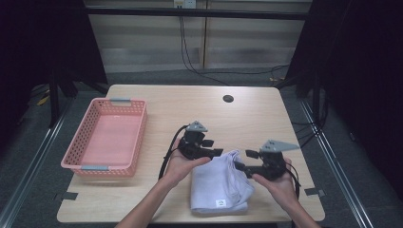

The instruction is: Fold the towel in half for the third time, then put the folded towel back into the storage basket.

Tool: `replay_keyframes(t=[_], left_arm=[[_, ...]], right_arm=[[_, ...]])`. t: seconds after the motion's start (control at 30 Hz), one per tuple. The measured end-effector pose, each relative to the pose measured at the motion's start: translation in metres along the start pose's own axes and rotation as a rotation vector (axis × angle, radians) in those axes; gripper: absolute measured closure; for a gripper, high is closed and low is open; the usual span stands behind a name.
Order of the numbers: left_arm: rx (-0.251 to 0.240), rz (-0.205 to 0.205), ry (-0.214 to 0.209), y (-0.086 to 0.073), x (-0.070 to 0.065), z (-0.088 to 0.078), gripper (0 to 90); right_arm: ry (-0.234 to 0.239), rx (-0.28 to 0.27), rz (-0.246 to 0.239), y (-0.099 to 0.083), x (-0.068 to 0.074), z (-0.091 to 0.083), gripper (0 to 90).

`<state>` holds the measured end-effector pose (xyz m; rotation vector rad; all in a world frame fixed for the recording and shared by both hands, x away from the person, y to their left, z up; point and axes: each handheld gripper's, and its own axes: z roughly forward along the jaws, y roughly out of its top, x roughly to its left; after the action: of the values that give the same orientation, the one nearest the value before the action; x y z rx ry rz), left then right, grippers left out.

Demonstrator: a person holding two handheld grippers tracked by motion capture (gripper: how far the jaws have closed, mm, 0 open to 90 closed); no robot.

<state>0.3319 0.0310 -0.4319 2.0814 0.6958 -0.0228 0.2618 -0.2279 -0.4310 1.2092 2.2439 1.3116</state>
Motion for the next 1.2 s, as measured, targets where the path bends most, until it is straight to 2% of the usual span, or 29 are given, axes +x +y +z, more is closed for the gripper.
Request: replay_keyframes(t=[0.07,0.1,0.13,0.17,0.2,0.3,0.33,0.37,0.4,0.43,0.5,0.53,0.57,0.6,0.63,0.73,0.77,0.8,0.87,0.9,0.93,1.0,1.07,1.13,1.17,1.2], left_arm=[[0.02,0.01,0.006,-0.006,-0.001,-0.004,47.0],[0.036,0.014,0.009,-0.011,-0.002,-0.008,46.3],[0.047,0.021,0.008,-0.014,-0.002,-0.011,46.3],[0.053,0.031,0.02,-0.023,-0.005,-0.019,45.3],[0.053,0.031,0.02,-0.023,-0.005,-0.019,45.0],[0.059,0.026,0.025,-0.039,-0.009,-0.033,43.6],[0.062,0.022,0.03,-0.042,-0.01,-0.037,43.5],[0.076,0.029,0.028,-0.051,-0.014,-0.045,42.1],[0.076,0.029,0.028,-0.051,-0.014,-0.045,41.2],[0.085,0.031,0.029,-0.057,-0.017,-0.05,40.1],[0.108,0.031,0.029,-0.07,-0.022,-0.058,39.3],[0.102,0.02,0.019,-0.077,-0.024,-0.06,36.2],[0.123,0.013,0.002,-0.09,-0.027,-0.062,35.9],[0.123,0.013,0.002,-0.09,-0.027,-0.062,34.4],[0.154,0.007,-0.021,-0.101,-0.031,-0.061,32.3],[0.152,-0.002,-0.022,-0.109,-0.035,-0.058,29.5],[0.174,-0.015,-0.039,-0.115,-0.037,-0.053,29.5],[0.18,-0.006,-0.043,-0.117,-0.038,-0.051,28.1],[0.191,0.0,-0.043,-0.119,-0.039,-0.046,27.1],[0.209,-0.011,-0.045,-0.119,-0.038,-0.044,27.0],[0.199,-0.019,-0.047,-0.119,-0.038,-0.041,25.6],[0.227,0.007,-0.069,-0.118,-0.037,-0.038,26.7],[0.209,0.013,-0.084,-0.117,-0.04,-0.037,26.1],[0.223,0.022,-0.105,-0.117,-0.042,-0.034,24.4],[0.235,0.031,-0.095,-0.117,-0.044,-0.032,24.0],[0.234,0.04,-0.108,-0.117,-0.045,-0.031,22.9]], right_arm=[[-0.003,0.011,0.014,0.005,-0.002,0.007,27.9],[0.002,0.046,0.021,0.015,-0.009,0.028,27.8],[0.002,0.046,0.021,0.015,-0.009,0.028,27.8],[-0.015,0.089,0.009,0.019,-0.01,0.044,27.7],[-0.015,0.089,0.009,0.019,-0.01,0.044,27.7],[-0.063,0.182,-0.068,0.012,-0.011,0.058,31.6],[-0.061,0.204,-0.049,0.007,-0.016,0.058,35.8],[-0.071,0.204,-0.035,-0.003,-0.025,0.053,35.9],[-0.071,0.204,-0.035,-0.003,-0.025,0.053,35.9],[-0.064,0.207,-0.014,-0.01,-0.033,0.048,38.3],[-0.06,0.217,-0.011,-0.013,-0.035,0.047,38.2],[-0.072,0.226,-0.036,-0.021,-0.039,0.045,35.9],[-0.069,0.231,-0.038,-0.023,-0.04,0.046,35.4],[-0.069,0.231,-0.038,-0.023,-0.04,0.046,35.4],[-0.05,0.242,-0.016,-0.027,-0.043,0.049,35.4],[-0.032,0.222,-0.016,-0.026,-0.045,0.05,31.7],[-0.032,0.222,-0.016,-0.026,-0.045,0.05,31.7],[0.005,0.2,-0.022,-0.022,-0.046,0.051,29.4],[0.047,0.183,-0.031,-0.019,-0.045,0.053,27.9],[0.061,0.189,-0.029,-0.018,-0.045,0.056,25.5],[0.077,0.202,-0.033,-0.018,-0.045,0.06,24.4],[0.079,0.218,-0.04,-0.018,-0.045,0.066,23.8],[0.1,0.221,-0.043,-0.018,-0.045,0.068,23.7],[0.108,0.225,-0.047,-0.019,-0.045,0.069,23.8],[0.117,0.234,-0.043,-0.02,-0.046,0.07,23.6],[0.119,0.234,-0.045,-0.021,-0.046,0.072,23.1]])
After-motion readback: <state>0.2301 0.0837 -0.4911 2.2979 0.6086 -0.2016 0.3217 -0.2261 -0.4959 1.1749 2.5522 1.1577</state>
